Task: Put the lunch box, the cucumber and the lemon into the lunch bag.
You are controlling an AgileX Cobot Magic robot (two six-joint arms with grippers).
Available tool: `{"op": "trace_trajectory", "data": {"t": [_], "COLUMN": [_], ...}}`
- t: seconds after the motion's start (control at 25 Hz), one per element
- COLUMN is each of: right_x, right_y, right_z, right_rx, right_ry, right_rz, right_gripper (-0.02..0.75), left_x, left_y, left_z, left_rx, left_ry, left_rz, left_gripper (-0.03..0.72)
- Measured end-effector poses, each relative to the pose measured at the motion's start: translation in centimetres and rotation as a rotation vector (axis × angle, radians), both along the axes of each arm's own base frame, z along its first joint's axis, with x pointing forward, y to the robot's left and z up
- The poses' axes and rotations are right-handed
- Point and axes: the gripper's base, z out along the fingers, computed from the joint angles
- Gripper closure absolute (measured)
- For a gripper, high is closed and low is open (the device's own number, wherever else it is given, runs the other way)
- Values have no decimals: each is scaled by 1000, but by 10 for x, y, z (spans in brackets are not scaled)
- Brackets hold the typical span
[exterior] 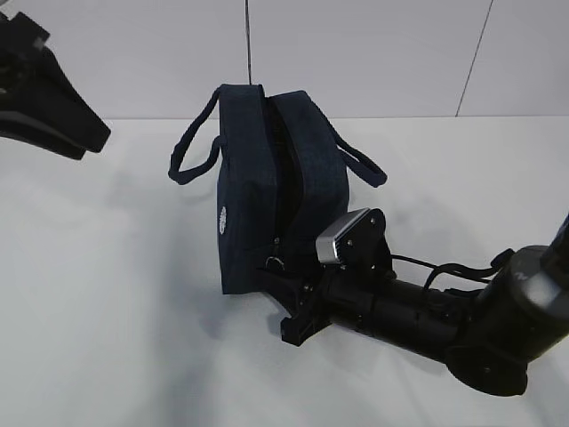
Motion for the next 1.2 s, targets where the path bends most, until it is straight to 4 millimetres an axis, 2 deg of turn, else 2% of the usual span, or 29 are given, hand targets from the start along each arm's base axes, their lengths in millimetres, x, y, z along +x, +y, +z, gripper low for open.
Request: {"op": "trace_trajectory", "data": {"t": [0.28, 0.48, 0.6, 0.84, 0.96, 1.2], "right_x": [0, 0, 0, -1, -1, -7], "right_y": [0, 0, 0, 0, 0, -3], "right_z": [0, 0, 0, 0, 0, -4], "right_rx": [0, 0, -1, -2, 1, -4], "right_ry": [0, 0, -1, -1, 2, 38], "right_rz": [0, 0, 6, 10, 9, 5], "right_gripper": [518, 617, 643, 657, 733, 738], "left_x": [-11, -16, -18, -28, -32, -35], "left_y": [-21, -32, -36, -38, -40, -53], "left_z": [-7, -9, -10, -31, -41, -48], "left_rx": [130, 176, 184, 206, 213, 212], "left_ry": [-22, -36, -38, 35, 55, 0], "left_rz": [-127, -185, -203, -228, -235, -239], "left_gripper": [461, 461, 461, 461, 460, 454]}}
